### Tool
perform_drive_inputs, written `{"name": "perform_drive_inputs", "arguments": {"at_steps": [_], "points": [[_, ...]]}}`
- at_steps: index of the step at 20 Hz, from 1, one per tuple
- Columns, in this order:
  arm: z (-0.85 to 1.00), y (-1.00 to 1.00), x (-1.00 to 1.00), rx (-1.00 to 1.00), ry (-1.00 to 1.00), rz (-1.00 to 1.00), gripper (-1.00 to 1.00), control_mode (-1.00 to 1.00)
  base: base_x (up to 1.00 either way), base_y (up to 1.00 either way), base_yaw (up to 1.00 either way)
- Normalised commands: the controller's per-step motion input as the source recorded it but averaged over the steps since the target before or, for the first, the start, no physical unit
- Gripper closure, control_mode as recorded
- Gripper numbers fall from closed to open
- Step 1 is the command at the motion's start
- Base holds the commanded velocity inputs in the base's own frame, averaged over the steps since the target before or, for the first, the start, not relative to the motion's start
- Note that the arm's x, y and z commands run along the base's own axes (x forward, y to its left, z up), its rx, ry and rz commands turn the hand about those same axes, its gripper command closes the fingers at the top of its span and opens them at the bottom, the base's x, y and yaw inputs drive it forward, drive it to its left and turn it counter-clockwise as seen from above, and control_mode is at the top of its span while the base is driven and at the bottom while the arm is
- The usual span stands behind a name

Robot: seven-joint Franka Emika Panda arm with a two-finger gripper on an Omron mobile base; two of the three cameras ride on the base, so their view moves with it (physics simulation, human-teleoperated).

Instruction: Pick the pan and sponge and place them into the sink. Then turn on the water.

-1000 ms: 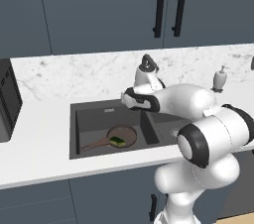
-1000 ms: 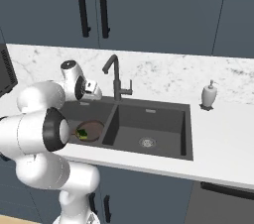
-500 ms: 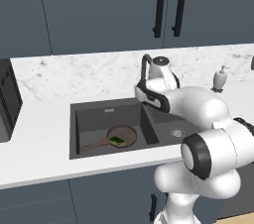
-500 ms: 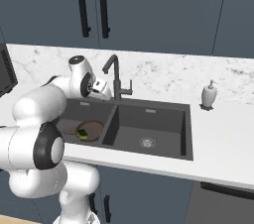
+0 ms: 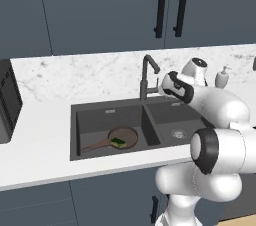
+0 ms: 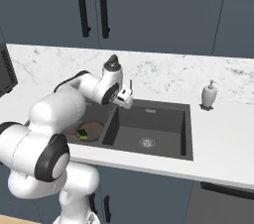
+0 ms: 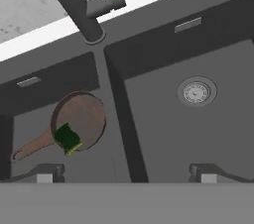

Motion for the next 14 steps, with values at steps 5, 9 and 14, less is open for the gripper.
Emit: {"name": "perform_drive_inputs", "arguments": {"at_steps": [5,9,14], "points": [[0.0,-0.7,0.0,0.26,-0.01,0.0,-1.0,-1.0,0.0,0.0,0.0],[0.0,-0.24,0.0,0.18,-0.01,0.0,-1.0,-1.0,0.0,0.0,0.0],[0.0,0.0,0.0,0.01,0.0,0.0,-1.0,-1.0,0.0,0.0,0.0]]}}
